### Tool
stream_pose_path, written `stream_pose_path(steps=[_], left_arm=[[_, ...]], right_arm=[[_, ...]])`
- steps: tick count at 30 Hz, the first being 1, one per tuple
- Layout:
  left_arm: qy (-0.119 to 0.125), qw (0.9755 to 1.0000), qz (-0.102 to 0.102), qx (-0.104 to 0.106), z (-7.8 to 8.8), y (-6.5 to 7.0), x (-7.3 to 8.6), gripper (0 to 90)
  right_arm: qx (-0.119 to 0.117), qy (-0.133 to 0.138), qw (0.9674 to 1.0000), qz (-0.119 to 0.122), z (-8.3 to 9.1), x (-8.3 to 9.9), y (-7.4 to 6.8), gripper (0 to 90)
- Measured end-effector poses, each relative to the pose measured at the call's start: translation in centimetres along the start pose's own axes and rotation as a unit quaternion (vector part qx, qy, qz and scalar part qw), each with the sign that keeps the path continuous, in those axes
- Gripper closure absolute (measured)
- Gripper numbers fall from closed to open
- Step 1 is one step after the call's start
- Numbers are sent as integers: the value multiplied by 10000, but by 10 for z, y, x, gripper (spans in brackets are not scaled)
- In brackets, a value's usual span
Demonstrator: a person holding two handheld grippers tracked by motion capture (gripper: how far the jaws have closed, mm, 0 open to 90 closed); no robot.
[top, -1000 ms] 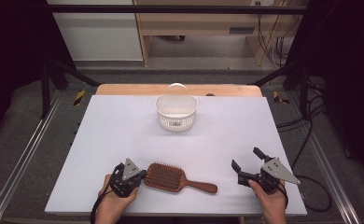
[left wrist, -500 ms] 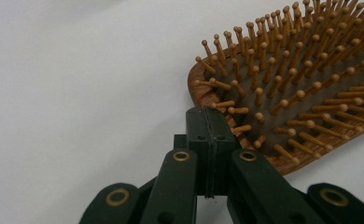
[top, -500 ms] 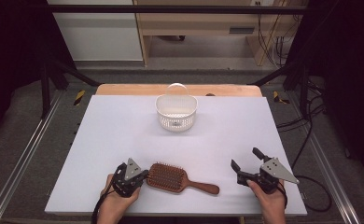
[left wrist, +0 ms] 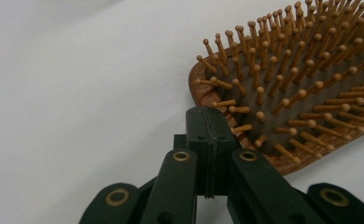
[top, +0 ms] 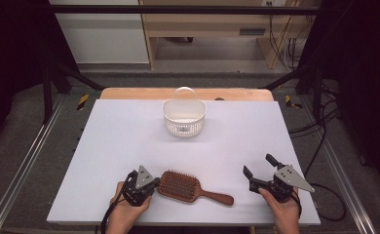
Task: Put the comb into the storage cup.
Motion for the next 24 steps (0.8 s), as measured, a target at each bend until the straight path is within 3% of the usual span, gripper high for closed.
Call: stream_pose_path(steps=[22,24], left_arm=[[9,9999,-122,103,-10,10,-8,897],[29,9999,-109,102,-11,9,-8,897]], right_arm=[[13,25,10000,-41,2,-2,1,69],[-20,45,9999,-140,2,-2,1,78]])
Point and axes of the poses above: each handheld gripper's, and its own axes: z roughly backward along the jaws, x roughly out of its underside, y roughly to its right, the point moved 7 cm from there along -z, roughly forward along the jaws, and after that the axes turned 2 degrees about -x, right-handed, at the moved point
